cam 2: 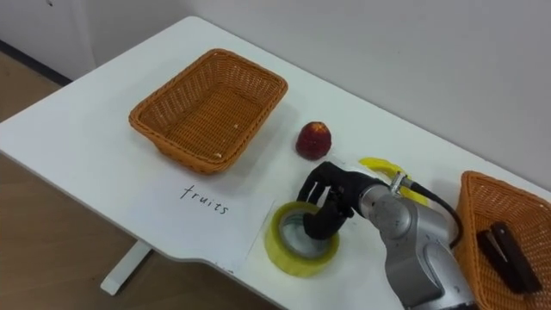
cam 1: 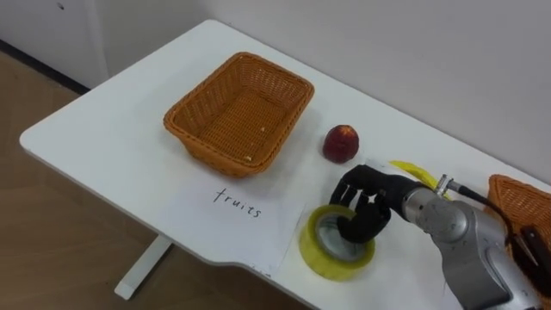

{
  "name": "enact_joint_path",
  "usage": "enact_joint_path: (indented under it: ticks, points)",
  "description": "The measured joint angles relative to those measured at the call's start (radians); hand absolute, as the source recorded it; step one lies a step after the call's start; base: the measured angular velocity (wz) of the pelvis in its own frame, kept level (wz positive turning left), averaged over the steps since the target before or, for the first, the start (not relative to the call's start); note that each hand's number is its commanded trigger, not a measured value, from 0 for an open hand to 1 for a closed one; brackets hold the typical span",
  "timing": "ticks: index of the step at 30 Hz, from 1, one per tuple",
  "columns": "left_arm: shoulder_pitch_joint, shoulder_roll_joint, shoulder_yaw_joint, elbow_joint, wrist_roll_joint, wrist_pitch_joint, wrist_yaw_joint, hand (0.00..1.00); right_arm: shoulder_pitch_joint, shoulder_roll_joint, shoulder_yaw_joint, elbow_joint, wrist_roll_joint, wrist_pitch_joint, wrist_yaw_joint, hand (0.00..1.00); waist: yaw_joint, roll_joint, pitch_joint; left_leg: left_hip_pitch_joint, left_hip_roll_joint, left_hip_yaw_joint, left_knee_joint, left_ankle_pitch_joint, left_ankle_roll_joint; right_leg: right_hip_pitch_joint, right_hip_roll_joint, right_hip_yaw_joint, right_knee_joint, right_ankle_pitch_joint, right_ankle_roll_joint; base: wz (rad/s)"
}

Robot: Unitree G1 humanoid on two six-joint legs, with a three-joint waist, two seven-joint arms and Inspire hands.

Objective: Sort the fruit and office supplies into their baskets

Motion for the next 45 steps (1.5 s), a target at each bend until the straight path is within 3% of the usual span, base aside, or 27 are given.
enact_joint_path:
  ticks: [14,21,26,32,37,45]
  points:
    - [-0.001,0.000,0.001,0.002,-0.001,-0.008,0.000,0.00,0.003,0.000,-0.010,-0.015,-0.002,-0.003,0.024,1.00,-0.008,0.002,-0.0001,-0.001,-0.002,0.002,-0.001,0.000,0.000,0.003,0.001,0.013,0.000,0.000,0.000,0.00]
    - [0.005,-0.002,0.005,0.028,-0.021,-0.026,0.030,0.00,0.018,-0.002,-0.017,-0.058,-0.023,-0.016,0.026,1.00,-0.035,0.033,0.0034,0.007,-0.001,0.012,-0.005,0.001,0.001,0.005,0.001,0.024,0.000,0.000,0.000,-0.04]
    - [0.003,-0.015,0.040,0.036,-0.025,-0.033,0.055,0.00,0.034,-0.011,-0.115,-0.087,0.012,-0.044,-0.002,1.00,-0.068,0.046,0.0003,0.016,0.001,0.030,-0.016,0.002,0.002,0.000,0.002,0.045,0.001,0.000,0.000,-0.11]
    - [0.005,-0.024,0.045,0.041,-0.033,-0.069,0.081,0.00,0.034,-0.022,-0.231,-0.126,0.088,-0.069,-0.092,1.00,-0.109,0.049,-0.0052,0.051,0.014,0.071,-0.042,0.002,0.003,0.006,0.009,0.092,0.002,0.000,0.000,-0.19]
    - [0.013,-0.034,0.044,0.044,-0.033,-0.090,0.104,0.00,0.034,-0.030,-0.301,-0.191,0.174,-0.092,-0.162,1.00,-0.147,0.054,-0.0055,0.059,0.016,0.085,-0.049,0.002,0.003,0.005,0.010,0.102,0.003,0.000,0.000,-0.09]
    - [0.036,-0.037,0.044,0.074,-0.032,-0.093,0.094,0.00,0.035,-0.035,-0.400,-0.251,0.179,-0.113,-0.290,1.00,-0.199,0.075,-0.0070,0.058,0.019,0.114,-0.052,-0.001,0.006,-0.008,0.012,0.124,0.005,0.002,0.002,-0.09]
